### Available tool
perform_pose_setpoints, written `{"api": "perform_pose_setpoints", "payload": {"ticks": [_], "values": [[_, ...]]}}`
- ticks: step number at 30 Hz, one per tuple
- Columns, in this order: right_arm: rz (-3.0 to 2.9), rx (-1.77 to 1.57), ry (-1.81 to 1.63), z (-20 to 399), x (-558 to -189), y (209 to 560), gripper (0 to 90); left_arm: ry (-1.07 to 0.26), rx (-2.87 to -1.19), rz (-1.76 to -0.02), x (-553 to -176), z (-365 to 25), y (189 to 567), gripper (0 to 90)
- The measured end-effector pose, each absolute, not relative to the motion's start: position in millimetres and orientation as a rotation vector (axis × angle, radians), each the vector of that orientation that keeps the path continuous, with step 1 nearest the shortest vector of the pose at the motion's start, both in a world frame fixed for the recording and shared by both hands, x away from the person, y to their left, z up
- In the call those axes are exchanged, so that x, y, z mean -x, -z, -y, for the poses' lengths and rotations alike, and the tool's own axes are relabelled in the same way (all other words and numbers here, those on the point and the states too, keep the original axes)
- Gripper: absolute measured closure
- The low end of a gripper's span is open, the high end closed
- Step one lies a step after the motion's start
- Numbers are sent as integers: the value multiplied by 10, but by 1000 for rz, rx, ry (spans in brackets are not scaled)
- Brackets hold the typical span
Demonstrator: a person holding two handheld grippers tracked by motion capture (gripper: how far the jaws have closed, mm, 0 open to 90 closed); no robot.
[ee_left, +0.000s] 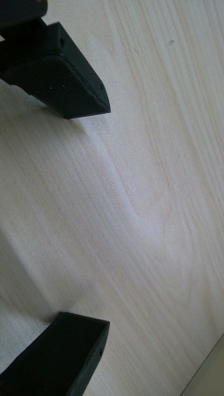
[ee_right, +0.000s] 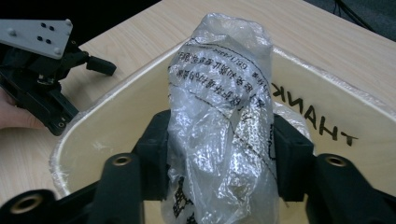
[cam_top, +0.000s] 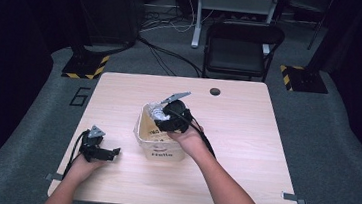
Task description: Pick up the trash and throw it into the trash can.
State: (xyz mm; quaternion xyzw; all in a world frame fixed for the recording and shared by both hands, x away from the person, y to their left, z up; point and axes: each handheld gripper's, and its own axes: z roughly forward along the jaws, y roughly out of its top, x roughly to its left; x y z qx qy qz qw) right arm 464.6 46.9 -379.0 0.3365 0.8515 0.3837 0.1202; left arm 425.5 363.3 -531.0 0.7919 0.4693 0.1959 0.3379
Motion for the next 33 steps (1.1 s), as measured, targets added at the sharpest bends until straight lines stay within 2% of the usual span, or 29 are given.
{"api": "perform_pose_setpoints", "payload": {"ticks": [3, 7, 18, 33], "values": [[-2476, -993, -1106, -478, -4634, 3807, 291, -512, -2060, -1225, -4260, -3628, 5311, 2], [-2430, -1017, -1116, -392, -4595, 3769, 228, -515, -2064, -1218, -4265, -3631, 5311, 2], [-2361, -1059, -1152, 83, -4455, 3695, 237, -512, -2061, -1221, -4265, -3628, 5312, 2], [-2230, -1171, -1179, 811, -4233, 3844, 240, -514, -2063, -1219, -4265, -3629, 5311, 2]]}}
